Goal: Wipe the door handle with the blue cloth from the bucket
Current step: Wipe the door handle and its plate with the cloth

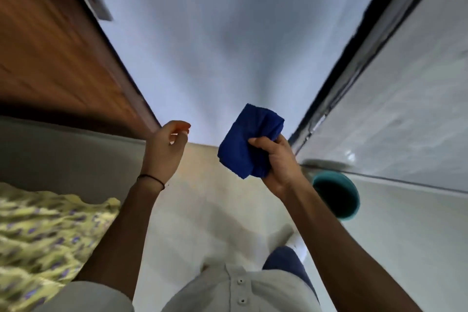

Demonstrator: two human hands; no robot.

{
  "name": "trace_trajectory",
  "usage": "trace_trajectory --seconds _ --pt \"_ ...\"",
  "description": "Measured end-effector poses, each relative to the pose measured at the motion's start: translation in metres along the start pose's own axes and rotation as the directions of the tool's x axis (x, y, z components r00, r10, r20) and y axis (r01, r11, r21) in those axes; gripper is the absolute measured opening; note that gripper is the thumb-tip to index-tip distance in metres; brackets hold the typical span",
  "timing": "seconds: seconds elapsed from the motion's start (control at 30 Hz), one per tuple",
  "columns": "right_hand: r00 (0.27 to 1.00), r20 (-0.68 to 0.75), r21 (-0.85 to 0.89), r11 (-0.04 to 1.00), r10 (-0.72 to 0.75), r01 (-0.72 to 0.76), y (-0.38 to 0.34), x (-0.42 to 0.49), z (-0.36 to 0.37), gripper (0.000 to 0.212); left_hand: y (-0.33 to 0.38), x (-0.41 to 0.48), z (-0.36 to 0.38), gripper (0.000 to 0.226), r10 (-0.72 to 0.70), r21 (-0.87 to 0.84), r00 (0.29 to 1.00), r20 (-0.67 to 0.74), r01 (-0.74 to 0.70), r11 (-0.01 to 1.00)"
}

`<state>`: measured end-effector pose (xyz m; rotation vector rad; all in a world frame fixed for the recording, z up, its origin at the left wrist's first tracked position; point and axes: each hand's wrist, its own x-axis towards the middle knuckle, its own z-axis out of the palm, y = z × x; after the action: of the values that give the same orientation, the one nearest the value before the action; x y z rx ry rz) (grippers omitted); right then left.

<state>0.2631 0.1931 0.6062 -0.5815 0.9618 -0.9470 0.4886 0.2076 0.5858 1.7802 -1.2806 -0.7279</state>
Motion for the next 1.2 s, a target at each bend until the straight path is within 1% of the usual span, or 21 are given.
trace_trajectory --seconds 0.13,0.3,0.37,0.47,0.57,0.63,0.7,0.8,0.83,0.93,0.97,1.03,1.1,1.2 --pt "0.995 -0.001 -0.102 0.99 -0.099 0.099 -0.009 0.021 0.076 0.029 0.0 0.027 -0.068 0.022 0.048 -0.043 0.996 -0.08 -0.052 0.998" --pt "0.978 0.033 -0.207 0.955 -0.208 0.21 -0.039 0.064 0.144 0.034 -0.006 0.082 -0.122 0.023 0.064 -0.067 0.981 -0.183 -0.078 0.995" --pt "0.967 0.057 -0.245 0.935 -0.25 0.256 -0.052 0.089 0.168 0.036 -0.01 0.109 -0.136 0.024 0.064 -0.053 0.979 -0.193 -0.076 0.996" --pt "0.947 0.104 -0.252 0.913 -0.303 0.319 -0.068 0.138 0.208 0.036 -0.015 0.157 -0.159 0.024 0.075 -0.011 0.976 -0.206 -0.079 0.997" --pt "0.916 0.139 -0.304 0.864 -0.376 0.401 -0.081 0.193 0.251 0.032 -0.02 0.205 -0.181 0.028 0.036 0.051 0.974 -0.222 -0.025 0.998" --pt "0.884 0.139 -0.393 0.795 -0.447 0.463 -0.087 0.231 0.283 0.033 -0.027 0.241 -0.198 0.027 0.026 0.111 0.97 -0.244 0.001 0.994" --pt "0.832 0.156 -0.509 0.679 -0.532 0.529 -0.088 0.262 0.309 0.036 -0.034 0.273 -0.211 0.027 0.014 0.141 0.963 -0.27 0.026 0.99" --pt "0.771 0.248 -0.623 0.513 -0.587 0.591 -0.085 0.304 0.34 0.046 -0.043 0.32 -0.226 0.032 -0.005 0.153 0.945 -0.326 0.058 0.987" --pt "0.764 0.266 -0.64 0.485 -0.587 0.596 -0.085 0.314 0.347 0.045 -0.045 0.33 -0.228 0.032 0.01 0.166 0.932 -0.361 0.054 0.985" --pt "0.78 0.245 -0.668 0.483 -0.576 0.566 -0.083 0.341 0.366 0.036 -0.055 0.361 -0.233 0.042 0.064 0.189 0.867 -0.494 0.035 0.981" --pt "0.772 0.234 -0.677 0.47 -0.591 0.566 -0.081 0.347 0.37 0.034 -0.059 0.37 -0.234 0.047 0.08 0.203 0.844 -0.53 0.034 0.979" --pt "0.729 0.247 -0.699 0.404 -0.638 0.59 -0.076 0.352 0.375 0.04 -0.068 0.386 -0.237 0.059 0.086 0.21 0.802 -0.591 0.05 0.976" --pt "0.692 0.289 -0.741 0.304 -0.661 0.599 -0.067 0.358 0.38 0.046 -0.074 0.404 -0.241 0.073 0.078 0.237 0.787 -0.612 0.089 0.968" --pt "0.66 0.373 -0.821 0.1 -0.653 0.562 -0.054 0.36 0.387 0.054 -0.078 0.426 -0.24 0.08 0.145 0.33 0.79 -0.596 0.076 0.941"
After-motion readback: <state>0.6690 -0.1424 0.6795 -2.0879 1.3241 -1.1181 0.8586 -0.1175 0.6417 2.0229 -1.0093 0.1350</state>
